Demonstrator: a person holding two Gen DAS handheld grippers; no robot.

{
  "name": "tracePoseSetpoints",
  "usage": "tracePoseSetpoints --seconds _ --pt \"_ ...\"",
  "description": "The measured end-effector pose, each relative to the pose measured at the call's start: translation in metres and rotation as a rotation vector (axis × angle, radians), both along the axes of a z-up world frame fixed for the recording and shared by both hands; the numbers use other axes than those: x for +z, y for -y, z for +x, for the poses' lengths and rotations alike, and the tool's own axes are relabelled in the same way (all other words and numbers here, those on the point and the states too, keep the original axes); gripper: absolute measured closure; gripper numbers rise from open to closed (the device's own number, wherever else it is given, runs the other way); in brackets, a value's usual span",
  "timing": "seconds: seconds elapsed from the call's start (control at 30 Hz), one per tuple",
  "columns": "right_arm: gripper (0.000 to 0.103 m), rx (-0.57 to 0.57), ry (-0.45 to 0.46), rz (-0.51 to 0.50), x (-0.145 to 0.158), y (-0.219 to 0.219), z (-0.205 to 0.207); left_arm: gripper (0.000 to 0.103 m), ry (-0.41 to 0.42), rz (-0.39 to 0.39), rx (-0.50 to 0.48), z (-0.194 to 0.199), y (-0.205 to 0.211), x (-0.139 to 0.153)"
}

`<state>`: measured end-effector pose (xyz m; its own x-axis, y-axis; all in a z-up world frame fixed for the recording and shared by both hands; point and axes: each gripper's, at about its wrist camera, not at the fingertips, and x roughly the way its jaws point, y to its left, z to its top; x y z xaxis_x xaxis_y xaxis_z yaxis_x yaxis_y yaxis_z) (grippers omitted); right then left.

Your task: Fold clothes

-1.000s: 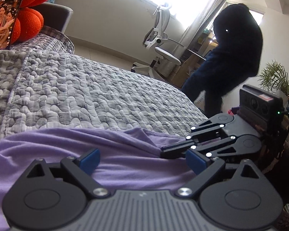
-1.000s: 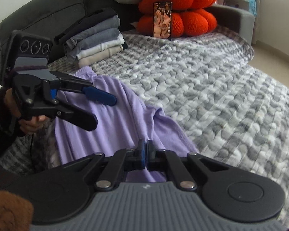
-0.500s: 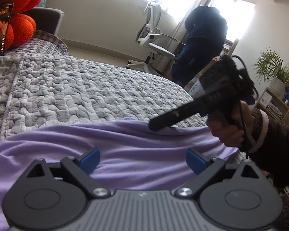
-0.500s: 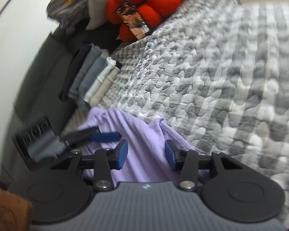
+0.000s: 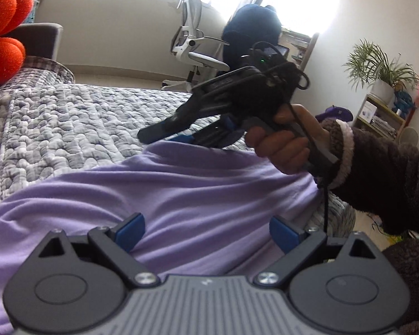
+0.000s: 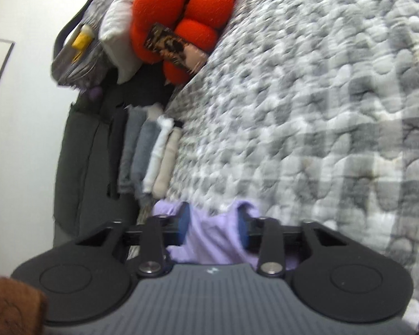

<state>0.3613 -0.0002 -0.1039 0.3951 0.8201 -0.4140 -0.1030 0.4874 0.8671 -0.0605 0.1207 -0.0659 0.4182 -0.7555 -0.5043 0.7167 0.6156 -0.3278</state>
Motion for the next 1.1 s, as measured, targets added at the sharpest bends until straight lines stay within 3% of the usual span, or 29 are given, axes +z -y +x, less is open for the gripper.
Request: tracePoseSetpoints --seconds 0.03,0.07,0.27,0.37,0.5,0.6,0.63,0.8,0.93,1.1 --pt "0.092 -0.018 -0.003 -0.009 -0.002 0.001 0.0 0.007 0.0 0.001 -0.003 0.0 0.0 0.0" --pt "0.096 -0.036 -0.007 -0.018 -0.005 0.001 -0.001 0.007 0.001 0.003 -0.006 -0.001 0.0 0.0" --pt "0.097 -0.12 0.174 -0.086 0.022 0.009 -0.011 0.007 0.002 0.011 -0.023 -0.004 0.001 0.0" --pt "0.097 -0.122 0.145 -0.17 0.011 0.009 -0.004 0.007 0.003 0.016 -0.032 -0.005 0.001 0.0" --pt "0.102 -0.119 0.122 -0.134 -0.005 0.014 0.0 0.007 0.001 0.018 -0.023 -0.009 0.001 0.002" --pt "0.096 -0.101 0.102 -0.1 -0.008 0.02 -0.001 0.007 -0.011 0.001 0.009 -0.011 -0.005 0.005" --pt "0.09 -0.09 0.091 -0.09 -0.007 0.02 -0.001 0.007 -0.017 -0.007 0.02 -0.012 -0.007 0.005" --pt "0.087 -0.095 0.064 -0.099 0.005 0.028 -0.008 0.007 -0.04 -0.03 0.081 -0.017 -0.017 0.009" --pt "0.064 -0.157 0.094 -0.144 0.017 0.033 -0.02 0.007 -0.046 -0.037 0.136 -0.025 -0.028 0.014" --pt "0.064 -0.18 0.175 -0.199 0.035 0.028 -0.047 0.007 -0.045 -0.045 0.214 -0.039 -0.046 0.022"
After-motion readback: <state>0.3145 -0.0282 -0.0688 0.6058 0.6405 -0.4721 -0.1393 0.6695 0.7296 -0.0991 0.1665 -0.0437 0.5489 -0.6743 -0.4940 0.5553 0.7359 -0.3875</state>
